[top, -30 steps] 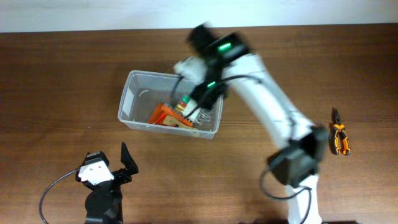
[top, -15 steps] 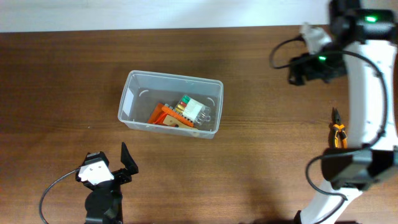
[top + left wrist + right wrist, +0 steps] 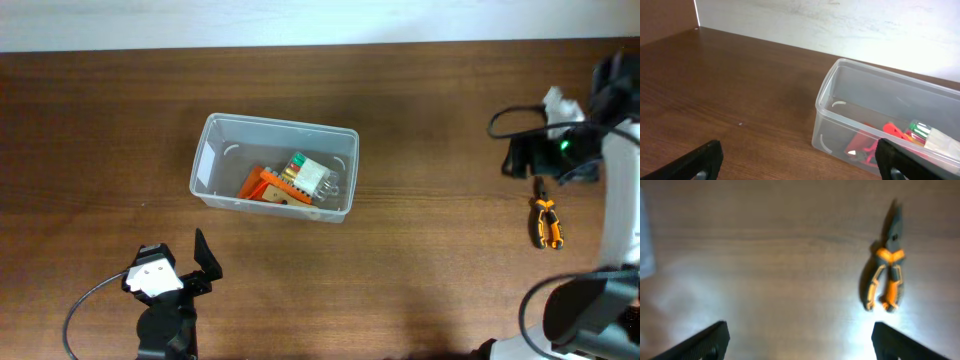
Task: Pack container
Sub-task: 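Move the right gripper to the orange-black pliers and grasp them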
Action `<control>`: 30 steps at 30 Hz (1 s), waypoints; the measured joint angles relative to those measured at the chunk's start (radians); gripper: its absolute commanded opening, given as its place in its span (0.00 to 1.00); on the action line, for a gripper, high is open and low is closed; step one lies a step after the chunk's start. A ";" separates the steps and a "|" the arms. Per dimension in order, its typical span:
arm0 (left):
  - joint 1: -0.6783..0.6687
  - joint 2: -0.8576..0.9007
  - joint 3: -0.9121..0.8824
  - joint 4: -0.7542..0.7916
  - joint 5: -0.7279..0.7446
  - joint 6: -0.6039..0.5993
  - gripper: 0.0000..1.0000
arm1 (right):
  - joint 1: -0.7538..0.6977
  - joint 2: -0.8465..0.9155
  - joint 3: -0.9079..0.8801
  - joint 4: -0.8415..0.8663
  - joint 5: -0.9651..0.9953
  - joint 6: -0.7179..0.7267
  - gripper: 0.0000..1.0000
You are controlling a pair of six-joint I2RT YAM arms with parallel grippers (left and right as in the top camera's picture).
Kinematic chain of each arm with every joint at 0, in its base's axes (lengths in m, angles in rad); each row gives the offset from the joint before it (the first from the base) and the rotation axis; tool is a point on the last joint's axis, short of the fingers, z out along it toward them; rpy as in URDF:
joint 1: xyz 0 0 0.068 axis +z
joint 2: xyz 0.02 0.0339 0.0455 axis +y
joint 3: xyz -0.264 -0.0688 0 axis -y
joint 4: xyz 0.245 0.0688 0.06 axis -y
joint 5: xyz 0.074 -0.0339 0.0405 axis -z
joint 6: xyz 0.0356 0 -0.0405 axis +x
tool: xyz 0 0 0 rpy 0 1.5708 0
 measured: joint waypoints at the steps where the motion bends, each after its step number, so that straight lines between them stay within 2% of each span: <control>1: 0.000 0.000 0.000 0.000 0.000 0.000 0.99 | -0.010 0.003 -0.066 0.043 0.000 0.002 0.91; 6: 0.000 0.000 0.000 0.000 0.000 0.000 0.99 | -0.043 0.007 -0.262 0.217 0.023 0.003 0.91; 14: 0.000 0.000 0.000 0.000 0.000 0.000 0.99 | -0.048 0.008 -0.304 0.360 0.095 -0.014 0.91; 18: 0.000 0.000 0.000 0.000 0.000 0.000 0.99 | -0.048 0.031 -0.304 0.366 0.134 -0.042 0.84; 30: 0.000 0.000 0.000 0.000 0.000 0.000 0.99 | -0.048 0.126 -0.319 0.354 0.225 -0.029 0.82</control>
